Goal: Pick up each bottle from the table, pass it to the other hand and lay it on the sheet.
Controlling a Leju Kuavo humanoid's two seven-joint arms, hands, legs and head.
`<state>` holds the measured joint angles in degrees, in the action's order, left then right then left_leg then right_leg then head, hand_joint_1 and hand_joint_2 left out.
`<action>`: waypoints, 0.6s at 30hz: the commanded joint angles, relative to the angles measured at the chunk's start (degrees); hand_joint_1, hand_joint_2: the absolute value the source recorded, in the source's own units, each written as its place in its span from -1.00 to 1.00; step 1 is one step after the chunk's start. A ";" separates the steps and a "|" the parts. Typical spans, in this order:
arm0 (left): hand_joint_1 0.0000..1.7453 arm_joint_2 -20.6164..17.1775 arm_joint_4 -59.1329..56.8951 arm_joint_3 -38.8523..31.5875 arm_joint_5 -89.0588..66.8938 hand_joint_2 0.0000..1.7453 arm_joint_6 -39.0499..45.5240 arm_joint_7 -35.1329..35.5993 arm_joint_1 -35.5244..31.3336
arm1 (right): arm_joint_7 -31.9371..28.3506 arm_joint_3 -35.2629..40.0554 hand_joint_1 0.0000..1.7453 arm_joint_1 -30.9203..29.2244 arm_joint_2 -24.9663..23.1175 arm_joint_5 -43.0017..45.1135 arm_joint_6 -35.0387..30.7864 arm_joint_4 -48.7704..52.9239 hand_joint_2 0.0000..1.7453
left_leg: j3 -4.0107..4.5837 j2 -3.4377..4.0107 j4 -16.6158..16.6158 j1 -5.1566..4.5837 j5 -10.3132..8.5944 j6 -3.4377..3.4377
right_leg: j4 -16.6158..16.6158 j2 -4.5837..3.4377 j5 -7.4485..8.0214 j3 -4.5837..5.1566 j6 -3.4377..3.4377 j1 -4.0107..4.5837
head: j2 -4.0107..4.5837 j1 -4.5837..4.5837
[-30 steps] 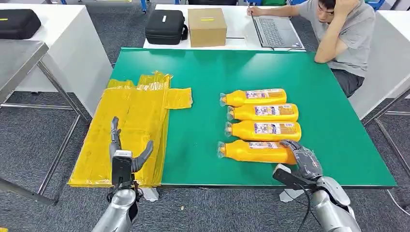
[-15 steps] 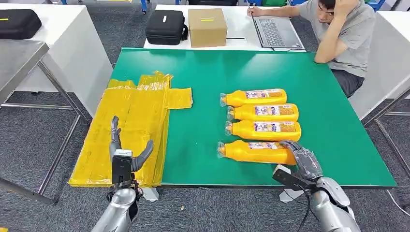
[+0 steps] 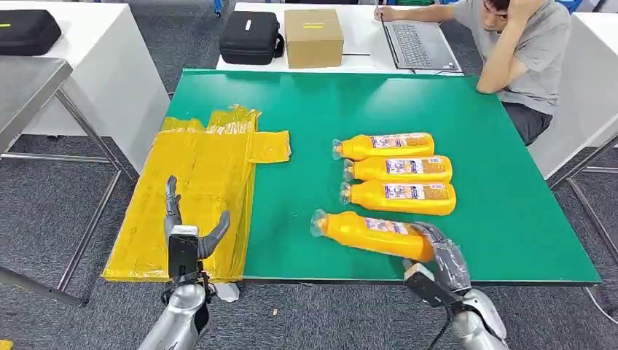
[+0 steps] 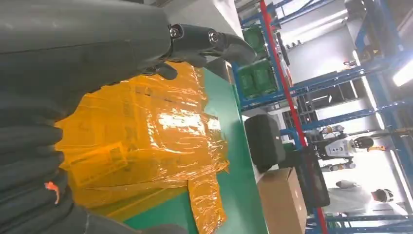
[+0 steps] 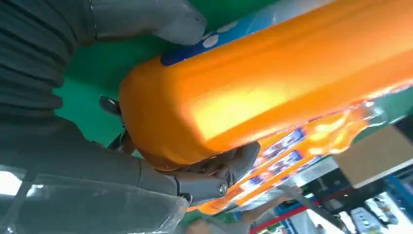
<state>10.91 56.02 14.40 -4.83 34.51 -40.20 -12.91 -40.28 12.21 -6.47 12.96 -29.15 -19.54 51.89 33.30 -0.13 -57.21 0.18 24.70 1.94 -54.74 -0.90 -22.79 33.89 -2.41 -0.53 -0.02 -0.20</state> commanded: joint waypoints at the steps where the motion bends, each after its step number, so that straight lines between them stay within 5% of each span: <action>1: -1.00 -0.32 -2.99 1.76 2.50 1.00 0.87 0.20 -2.50 | 0.28 5.25 1.00 3.44 -1.25 13.29 -13.75 9.89 1.00 | -0.04 -0.06 0.02 -0.01 0.08 -0.08 | -0.02 0.14 -0.12 -0.06 0.07 0.00 | 0.00 0.00; 8: -1.00 -0.55 -5.87 1.96 2.58 1.00 1.24 0.20 -5.47 | 0.28 7.34 1.00 2.30 -4.70 15.49 -20.46 6.56 1.00 | 0.28 -0.07 0.02 -0.02 0.02 -0.03 | -0.01 0.21 -0.07 0.21 0.07 -0.05 | 0.00 -0.02; 13: -1.00 -0.08 -7.66 2.10 3.96 1.00 -1.19 0.20 -7.08 | 0.28 0.50 1.00 4.40 -8.88 11.25 -20.46 11.21 1.00 | 0.42 -0.17 0.00 -0.03 -0.02 -0.02 | -0.03 0.31 -0.06 0.31 0.05 -0.05 | 0.00 0.00; 18: -1.00 -0.14 -8.68 1.29 5.33 1.00 -2.04 0.20 -7.01 | 0.28 2.38 1.00 2.08 -11.87 10.97 -20.46 13.34 1.00 | 0.32 -0.05 0.00 -0.04 0.04 -0.06 | -0.06 0.22 -0.10 0.26 0.08 -0.06 | 0.00 0.00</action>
<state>11.28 53.46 15.26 -0.57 33.49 -40.20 -16.92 -40.04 15.82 -1.95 6.80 -17.73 -39.47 61.63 33.80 -0.28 -57.21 0.14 24.65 2.00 -54.77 -0.65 -22.81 34.28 -2.43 -0.61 -0.02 -0.20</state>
